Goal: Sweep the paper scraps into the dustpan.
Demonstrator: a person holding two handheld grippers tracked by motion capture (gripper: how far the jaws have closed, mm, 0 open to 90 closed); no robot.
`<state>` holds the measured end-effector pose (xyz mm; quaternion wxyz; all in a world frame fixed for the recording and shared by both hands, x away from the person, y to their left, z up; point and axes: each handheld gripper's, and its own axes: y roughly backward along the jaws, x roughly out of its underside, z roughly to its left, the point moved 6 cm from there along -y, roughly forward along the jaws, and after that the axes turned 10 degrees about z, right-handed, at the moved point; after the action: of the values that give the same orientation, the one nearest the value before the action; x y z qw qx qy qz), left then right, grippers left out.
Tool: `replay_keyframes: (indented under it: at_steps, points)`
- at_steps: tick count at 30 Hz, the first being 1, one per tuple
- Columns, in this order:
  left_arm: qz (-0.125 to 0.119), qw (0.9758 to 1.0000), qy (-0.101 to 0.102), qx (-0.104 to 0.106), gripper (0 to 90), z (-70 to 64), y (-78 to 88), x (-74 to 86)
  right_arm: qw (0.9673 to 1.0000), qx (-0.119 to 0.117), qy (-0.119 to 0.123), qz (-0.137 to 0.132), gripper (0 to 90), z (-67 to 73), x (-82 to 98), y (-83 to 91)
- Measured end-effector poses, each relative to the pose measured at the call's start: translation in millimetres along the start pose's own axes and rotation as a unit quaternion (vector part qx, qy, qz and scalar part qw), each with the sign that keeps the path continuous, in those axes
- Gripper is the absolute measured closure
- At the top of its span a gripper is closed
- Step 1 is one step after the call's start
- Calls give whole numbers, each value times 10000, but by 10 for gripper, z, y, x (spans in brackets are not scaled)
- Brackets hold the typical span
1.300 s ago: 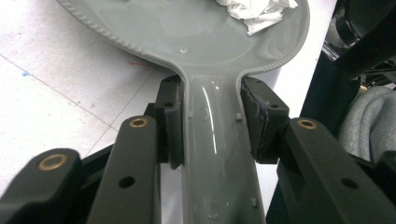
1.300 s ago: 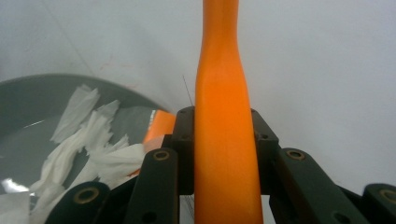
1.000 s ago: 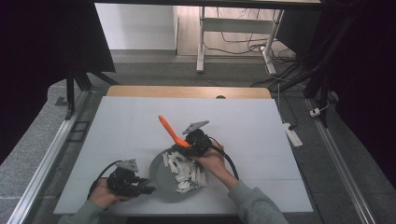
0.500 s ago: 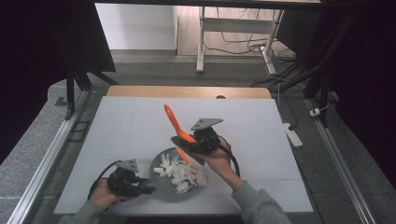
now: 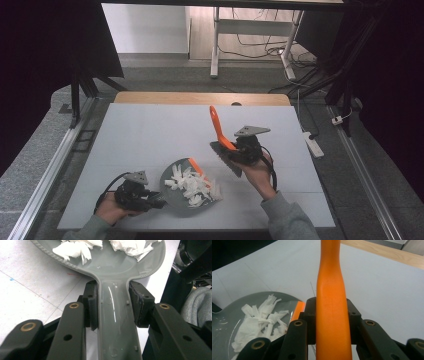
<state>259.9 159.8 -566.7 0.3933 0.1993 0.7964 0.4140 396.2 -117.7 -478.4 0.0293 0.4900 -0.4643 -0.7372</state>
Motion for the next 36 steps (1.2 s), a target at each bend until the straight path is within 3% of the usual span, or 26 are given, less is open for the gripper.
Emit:
replay_keyframes:
  at_steps: [6,13,21,36]
  points:
    - [2,10000,3,-3,611,-3,0,0,9997,101,-215,81,705,-77,181,82]
    - [2,10000,11,-17,611,-17,-3,-6,9989,101,-356,302,704,-72,424,88]
    - [18,10000,2,-15,611,-18,-7,-12,9981,141,-352,479,704,-71,500,-9]
    - [17,10000,-9,-8,611,-30,-18,-25,9968,-260,-150,736,705,279,452,-328]
